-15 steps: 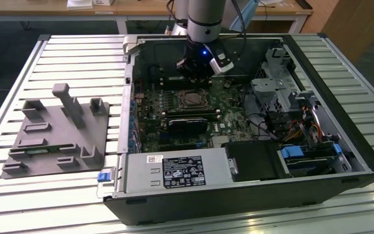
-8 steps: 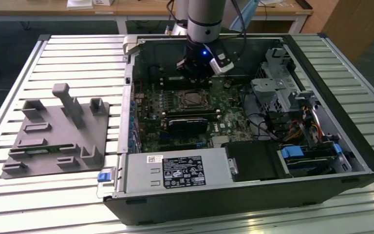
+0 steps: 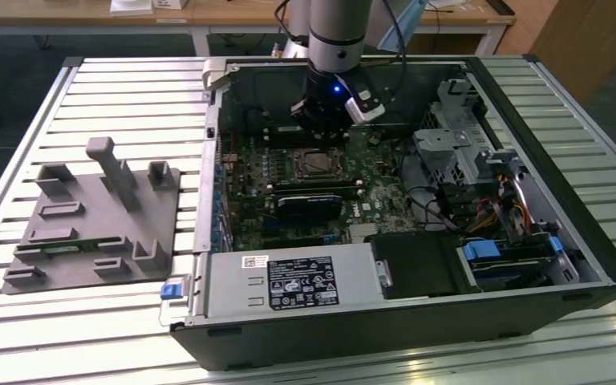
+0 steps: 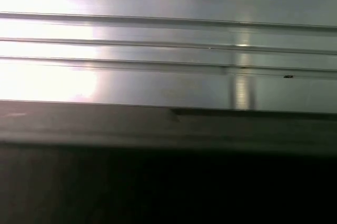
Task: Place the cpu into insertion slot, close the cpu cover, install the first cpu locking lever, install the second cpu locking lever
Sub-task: 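Install the first cpu locking lever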
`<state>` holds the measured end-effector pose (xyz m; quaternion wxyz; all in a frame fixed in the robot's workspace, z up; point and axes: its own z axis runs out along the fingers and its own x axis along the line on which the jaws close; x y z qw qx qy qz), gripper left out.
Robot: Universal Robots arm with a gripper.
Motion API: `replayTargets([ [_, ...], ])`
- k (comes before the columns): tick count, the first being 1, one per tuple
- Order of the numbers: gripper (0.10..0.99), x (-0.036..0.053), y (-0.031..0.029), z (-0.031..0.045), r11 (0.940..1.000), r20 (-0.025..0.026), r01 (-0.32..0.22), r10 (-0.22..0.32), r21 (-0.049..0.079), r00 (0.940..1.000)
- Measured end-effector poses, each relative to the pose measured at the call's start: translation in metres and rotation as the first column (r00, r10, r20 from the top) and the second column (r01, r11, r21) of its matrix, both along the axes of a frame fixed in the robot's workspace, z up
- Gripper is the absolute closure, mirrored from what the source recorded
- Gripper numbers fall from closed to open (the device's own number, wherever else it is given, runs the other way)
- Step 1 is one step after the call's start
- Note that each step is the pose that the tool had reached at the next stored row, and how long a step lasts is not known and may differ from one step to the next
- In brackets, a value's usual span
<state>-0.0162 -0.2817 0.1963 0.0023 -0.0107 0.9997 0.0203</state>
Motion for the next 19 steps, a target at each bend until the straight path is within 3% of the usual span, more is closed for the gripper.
replayTargets([
  [3, 0.980, 0.0003, 0.0004, 0.0018, 1.0000, 0.0013, 0.000, 0.000, 0.002, 1.0000],
  [7, 0.980, 0.0002, 0.0002, 0.0137, 1.0000, 0.0005, 0.000, 0.000, 0.001, 1.0000],
  [19, 0.980, 0.0004, -0.0033, 0.0138, 1.0000, 0.0004, 0.000, 0.000, 0.001, 1.0000],
])
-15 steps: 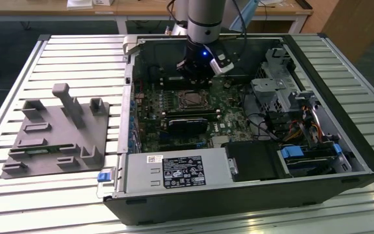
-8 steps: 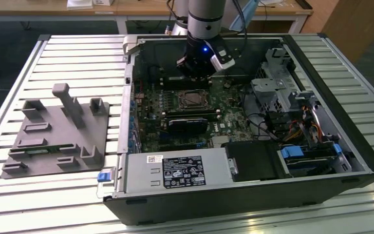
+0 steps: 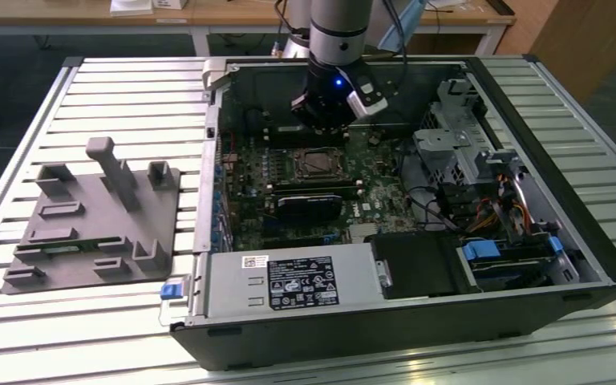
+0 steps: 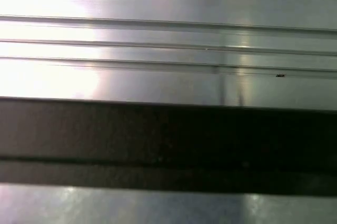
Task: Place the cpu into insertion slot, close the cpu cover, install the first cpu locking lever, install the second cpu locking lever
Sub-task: 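Install the first cpu locking lever, then install the second cpu locking lever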
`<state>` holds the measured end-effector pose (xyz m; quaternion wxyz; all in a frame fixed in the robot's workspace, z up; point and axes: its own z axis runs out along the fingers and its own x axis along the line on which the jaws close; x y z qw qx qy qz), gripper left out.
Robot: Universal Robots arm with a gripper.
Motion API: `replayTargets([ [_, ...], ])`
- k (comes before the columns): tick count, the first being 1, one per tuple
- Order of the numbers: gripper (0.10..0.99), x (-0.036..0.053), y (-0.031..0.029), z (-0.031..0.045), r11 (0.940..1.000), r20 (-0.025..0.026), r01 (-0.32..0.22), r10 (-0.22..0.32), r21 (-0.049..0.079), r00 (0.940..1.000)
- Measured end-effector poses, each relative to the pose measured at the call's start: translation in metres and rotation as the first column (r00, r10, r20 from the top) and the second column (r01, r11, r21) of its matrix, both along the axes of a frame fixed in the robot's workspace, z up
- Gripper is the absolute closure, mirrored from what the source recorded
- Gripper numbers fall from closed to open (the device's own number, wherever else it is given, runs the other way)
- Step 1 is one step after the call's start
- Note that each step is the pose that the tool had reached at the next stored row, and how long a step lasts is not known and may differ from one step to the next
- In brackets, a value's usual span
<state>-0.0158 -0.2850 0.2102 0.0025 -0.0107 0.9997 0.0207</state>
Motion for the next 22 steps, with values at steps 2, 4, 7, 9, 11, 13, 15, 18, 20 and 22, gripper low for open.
replayTargets([
  [2, 0.980, 0.0001, -0.0005, -0.0001, 1.0000, 0.0001, 0.000, 0.000, 0.000, 1.0000],
  [4, 0.980, 0.0001, -0.0010, -0.0001, 1.0000, 0.0000, 0.000, 0.000, 0.000, 1.0000],
  [7, 0.980, 0.0002, -0.0023, -0.0002, 1.0000, 0.0000, 0.000, 0.000, 0.000, 1.0000],
  [9, 0.980, 0.0002, -0.0037, -0.0001, 1.0000, 0.0000, 0.000, 0.000, 0.000, 1.0000],
  [11, 0.980, 0.0002, -0.0058, -0.0002, 1.0000, 0.0000, 0.000, 0.000, 0.000, 1.0000],
  [13, 0.980, 0.0002, -0.0080, -0.0001, 1.0000, 0.0000, 0.000, 0.000, 0.000, 1.0000],
  [15, 0.980, 0.0004, -0.0094, -0.0002, 1.0000, 0.0000, 0.000, 0.000, 0.000, 1.0000],
  [18, 0.980, 0.0004, -0.0125, -0.0001, 1.0000, 0.0000, 0.000, 0.000, 0.000, 1.0000],
  [20, 0.980, 0.0004, -0.0147, -0.0002, 1.0000, 0.0000, 0.000, 0.000, 0.000, 1.0000],
  [22, 0.980, 0.0004, -0.0166, -0.0002, 1.0000, 0.0001, 0.000, 0.000, 0.000, 1.0000],
])
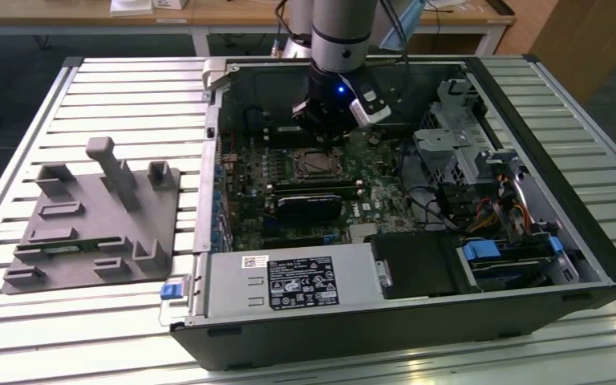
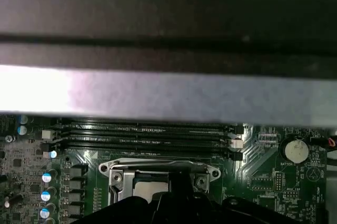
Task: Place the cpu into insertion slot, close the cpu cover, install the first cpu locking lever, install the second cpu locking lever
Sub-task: 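Install the second cpu locking lever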
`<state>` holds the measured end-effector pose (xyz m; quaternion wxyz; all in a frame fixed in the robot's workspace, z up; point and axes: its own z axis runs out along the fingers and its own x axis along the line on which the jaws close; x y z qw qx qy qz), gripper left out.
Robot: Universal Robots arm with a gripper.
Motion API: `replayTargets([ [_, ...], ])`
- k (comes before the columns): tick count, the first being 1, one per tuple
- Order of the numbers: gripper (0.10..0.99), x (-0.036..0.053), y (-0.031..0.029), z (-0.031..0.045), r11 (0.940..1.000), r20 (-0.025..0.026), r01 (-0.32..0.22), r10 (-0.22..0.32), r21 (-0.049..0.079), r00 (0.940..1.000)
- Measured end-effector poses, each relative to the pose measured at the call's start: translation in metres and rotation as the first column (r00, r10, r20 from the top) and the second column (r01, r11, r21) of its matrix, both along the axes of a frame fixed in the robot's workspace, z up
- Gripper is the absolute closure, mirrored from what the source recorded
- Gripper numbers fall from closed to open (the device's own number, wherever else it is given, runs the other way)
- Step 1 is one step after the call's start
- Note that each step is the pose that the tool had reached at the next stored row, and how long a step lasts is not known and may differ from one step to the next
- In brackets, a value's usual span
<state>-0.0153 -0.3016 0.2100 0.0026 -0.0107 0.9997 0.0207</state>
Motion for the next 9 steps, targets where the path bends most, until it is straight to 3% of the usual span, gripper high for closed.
replayTargets([
  [3, 0.980, 0.0000, -0.0011, 0.0020, 1.0000, -0.0001, 0.000, 0.000, 0.000, 1.0000],
  [9, 0.980, 0.0000, -0.0012, 0.0189, 1.0000, 0.0000, 0.000, 0.000, 0.000, 1.0000],
])
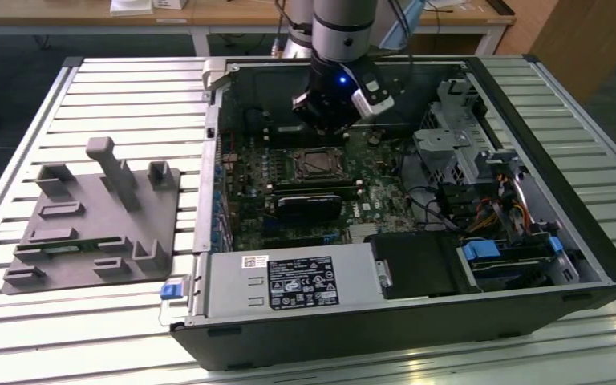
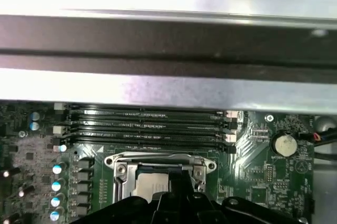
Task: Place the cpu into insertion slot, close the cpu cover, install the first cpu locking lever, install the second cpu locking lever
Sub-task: 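Install the second cpu locking lever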
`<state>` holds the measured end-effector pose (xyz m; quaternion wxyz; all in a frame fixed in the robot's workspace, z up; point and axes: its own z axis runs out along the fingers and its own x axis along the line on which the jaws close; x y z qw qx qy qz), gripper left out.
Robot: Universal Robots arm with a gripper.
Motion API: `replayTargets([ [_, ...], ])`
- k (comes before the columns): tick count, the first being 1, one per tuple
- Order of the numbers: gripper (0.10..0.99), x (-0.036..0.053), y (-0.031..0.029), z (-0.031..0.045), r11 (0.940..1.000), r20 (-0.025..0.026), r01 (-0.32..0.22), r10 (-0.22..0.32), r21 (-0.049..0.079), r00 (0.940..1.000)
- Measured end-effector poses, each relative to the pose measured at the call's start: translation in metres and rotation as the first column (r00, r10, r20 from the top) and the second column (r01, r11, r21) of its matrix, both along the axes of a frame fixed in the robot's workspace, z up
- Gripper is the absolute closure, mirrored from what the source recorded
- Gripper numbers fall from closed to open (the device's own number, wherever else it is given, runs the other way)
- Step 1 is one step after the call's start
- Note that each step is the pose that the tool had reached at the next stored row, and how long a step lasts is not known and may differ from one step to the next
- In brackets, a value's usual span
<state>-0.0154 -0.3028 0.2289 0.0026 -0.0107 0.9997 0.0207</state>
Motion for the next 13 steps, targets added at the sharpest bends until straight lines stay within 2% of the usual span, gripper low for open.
replayTargets([
  [4, 0.980, 0.0000, 0.0000, 0.0139, 1.0000, 0.0000, 0.000, 0.000, 0.000, 1.0000],
  [7, 0.980, -0.0003, -0.0006, 0.0166, 1.0000, 0.0001, 0.000, 0.000, 0.000, 1.0000],
  [10, 0.980, -0.0004, -0.0071, 0.0166, 1.0000, 0.0001, 0.000, 0.000, 0.000, 1.0000],
  [13, 0.980, -0.0005, -0.0182, 0.0166, 1.0000, -0.0001, 0.000, 0.000, 0.000, 1.0000],
])
